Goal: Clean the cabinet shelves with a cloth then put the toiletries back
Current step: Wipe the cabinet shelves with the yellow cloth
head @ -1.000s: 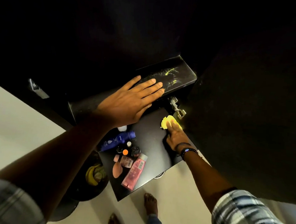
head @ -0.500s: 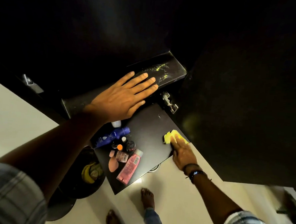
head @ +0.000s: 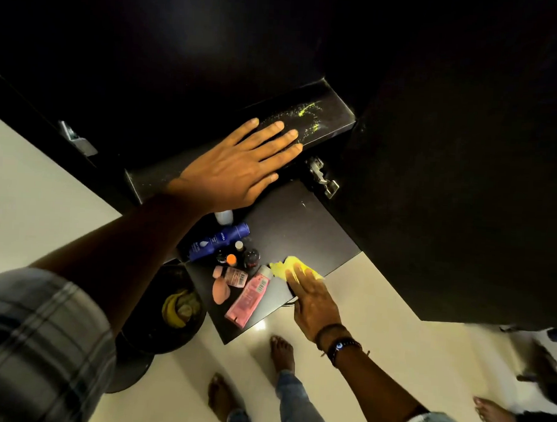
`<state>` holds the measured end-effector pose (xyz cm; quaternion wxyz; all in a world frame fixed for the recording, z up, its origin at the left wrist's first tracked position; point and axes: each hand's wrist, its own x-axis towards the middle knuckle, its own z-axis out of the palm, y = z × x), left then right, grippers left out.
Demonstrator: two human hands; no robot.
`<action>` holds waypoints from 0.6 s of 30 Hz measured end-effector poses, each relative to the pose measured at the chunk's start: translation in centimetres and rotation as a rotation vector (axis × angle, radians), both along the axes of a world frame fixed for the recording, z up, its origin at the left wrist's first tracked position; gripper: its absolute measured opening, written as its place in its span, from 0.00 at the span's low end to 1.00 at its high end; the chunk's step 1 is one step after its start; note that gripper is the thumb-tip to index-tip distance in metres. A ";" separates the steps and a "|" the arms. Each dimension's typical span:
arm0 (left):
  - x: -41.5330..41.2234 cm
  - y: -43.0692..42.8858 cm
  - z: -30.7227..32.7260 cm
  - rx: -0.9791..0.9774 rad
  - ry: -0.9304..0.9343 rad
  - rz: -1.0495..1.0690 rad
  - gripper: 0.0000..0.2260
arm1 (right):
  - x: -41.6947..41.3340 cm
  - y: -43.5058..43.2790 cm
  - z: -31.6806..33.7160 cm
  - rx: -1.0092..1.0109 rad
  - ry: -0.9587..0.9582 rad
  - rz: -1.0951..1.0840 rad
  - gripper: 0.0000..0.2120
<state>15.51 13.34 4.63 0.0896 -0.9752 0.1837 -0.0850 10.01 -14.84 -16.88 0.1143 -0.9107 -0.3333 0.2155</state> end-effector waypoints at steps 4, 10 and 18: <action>0.0 0.0 0.0 0.008 0.008 -0.004 0.25 | 1.7 -4.1 1.7 -0.074 -0.088 -0.101 0.30; 0.0 0.3 0.1 -0.002 0.022 0.010 0.25 | 6.6 -1.0 1.9 -0.159 -0.093 -0.152 0.32; 0.0 0.0 0.1 -0.019 0.020 0.013 0.25 | 0.8 0.2 1.1 -0.078 -0.006 0.015 0.26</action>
